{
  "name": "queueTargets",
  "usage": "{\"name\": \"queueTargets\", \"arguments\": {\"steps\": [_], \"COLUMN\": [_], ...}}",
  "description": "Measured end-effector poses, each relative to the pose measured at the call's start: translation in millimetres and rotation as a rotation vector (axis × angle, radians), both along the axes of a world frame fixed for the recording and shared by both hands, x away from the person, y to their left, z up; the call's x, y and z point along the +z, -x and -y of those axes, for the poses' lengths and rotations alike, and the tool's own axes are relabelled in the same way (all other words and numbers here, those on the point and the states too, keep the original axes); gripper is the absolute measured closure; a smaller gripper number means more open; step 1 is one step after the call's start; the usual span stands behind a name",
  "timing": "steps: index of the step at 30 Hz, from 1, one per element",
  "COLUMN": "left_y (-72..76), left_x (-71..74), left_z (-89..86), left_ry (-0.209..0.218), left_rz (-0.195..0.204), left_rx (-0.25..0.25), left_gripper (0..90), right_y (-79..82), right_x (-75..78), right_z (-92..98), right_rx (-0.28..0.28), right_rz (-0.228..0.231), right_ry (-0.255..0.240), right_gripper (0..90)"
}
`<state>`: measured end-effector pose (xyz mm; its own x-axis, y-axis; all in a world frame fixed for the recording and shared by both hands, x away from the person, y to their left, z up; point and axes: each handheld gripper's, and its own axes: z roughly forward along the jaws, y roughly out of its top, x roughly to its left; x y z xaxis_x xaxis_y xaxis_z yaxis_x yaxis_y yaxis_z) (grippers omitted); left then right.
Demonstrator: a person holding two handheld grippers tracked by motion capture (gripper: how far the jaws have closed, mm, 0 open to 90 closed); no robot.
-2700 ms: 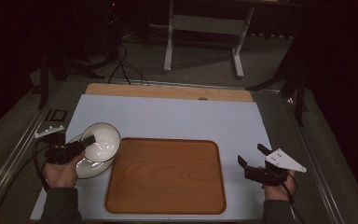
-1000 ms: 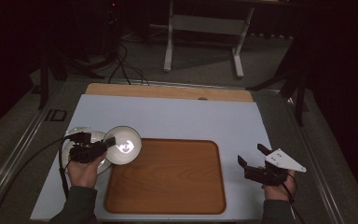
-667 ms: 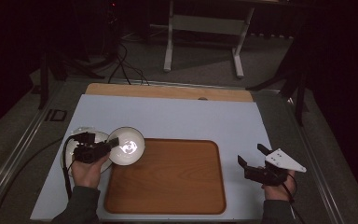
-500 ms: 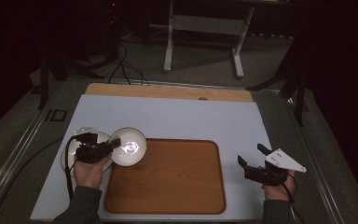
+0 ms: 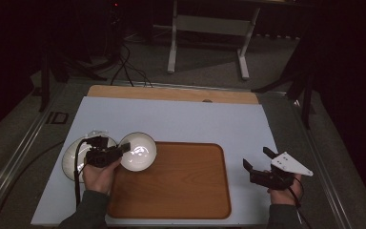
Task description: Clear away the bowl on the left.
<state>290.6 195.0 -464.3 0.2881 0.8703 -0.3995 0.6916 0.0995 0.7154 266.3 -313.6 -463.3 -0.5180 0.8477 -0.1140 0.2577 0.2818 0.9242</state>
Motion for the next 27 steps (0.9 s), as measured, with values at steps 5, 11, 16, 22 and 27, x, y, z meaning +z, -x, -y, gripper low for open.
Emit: {"name": "queueTargets", "arguments": {"steps": [5,11,16,22,27], "left_y": [-1.5,-2.5,-3.0,-3.5,-3.8], "left_x": [-1.1,-1.8,-2.5,-3.8,-4.7], "left_z": [4.8,9.3,12.4,18.1,22.6], "left_ry": [-0.006,-0.006,-0.011,-0.024,-0.03], "left_rz": [-0.001,-0.003,-0.001,0.002,0.002], "left_rx": [-0.01,-0.019,-0.022,-0.033,-0.042], "left_gripper": [81.2,81.2,81.2,81.2,81.2], "right_y": [0.0,0.0,0.0,-0.1,-0.1], "right_x": [0.0,-0.1,-0.1,-0.1,-0.1], "right_z": [-0.1,-0.1,-0.2,-0.2,-0.1], "right_rx": [0.001,0.001,0.002,0.002,0.002], "right_rz": [0.0,-0.001,-0.001,-0.002,-0.002], "right_ry": [0.0,-0.001,0.0,0.0,-0.001], "right_gripper": [13.7,13.7,13.7,13.7,13.7]}}
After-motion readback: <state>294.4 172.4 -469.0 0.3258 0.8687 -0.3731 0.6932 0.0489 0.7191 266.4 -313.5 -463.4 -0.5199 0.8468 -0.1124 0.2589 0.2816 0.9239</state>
